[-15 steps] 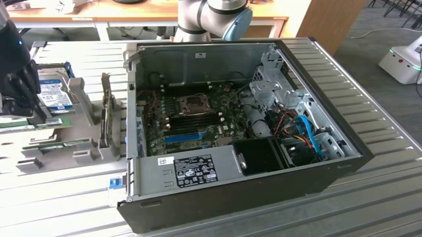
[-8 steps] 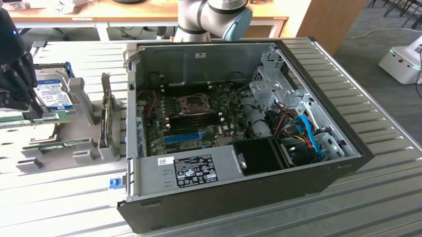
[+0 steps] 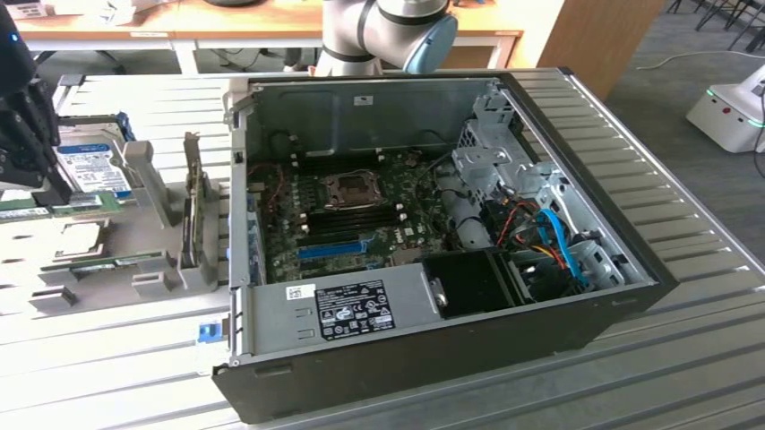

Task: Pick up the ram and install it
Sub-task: 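Pick up the ram and move it above insertion slot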

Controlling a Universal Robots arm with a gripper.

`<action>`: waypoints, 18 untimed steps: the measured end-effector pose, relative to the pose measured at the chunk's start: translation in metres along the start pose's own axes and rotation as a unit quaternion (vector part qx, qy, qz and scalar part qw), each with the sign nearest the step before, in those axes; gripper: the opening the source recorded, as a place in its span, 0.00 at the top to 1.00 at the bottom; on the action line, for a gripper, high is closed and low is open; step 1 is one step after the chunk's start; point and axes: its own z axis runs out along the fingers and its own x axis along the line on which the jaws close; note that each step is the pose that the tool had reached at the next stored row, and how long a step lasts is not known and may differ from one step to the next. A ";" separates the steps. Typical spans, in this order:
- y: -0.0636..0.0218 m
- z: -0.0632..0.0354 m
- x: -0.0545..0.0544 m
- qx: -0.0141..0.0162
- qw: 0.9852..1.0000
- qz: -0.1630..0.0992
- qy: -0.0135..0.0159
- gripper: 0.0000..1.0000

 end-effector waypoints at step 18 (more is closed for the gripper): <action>0.0010 -0.0275 0.000 0.000 1.000 0.000 0.000 0.88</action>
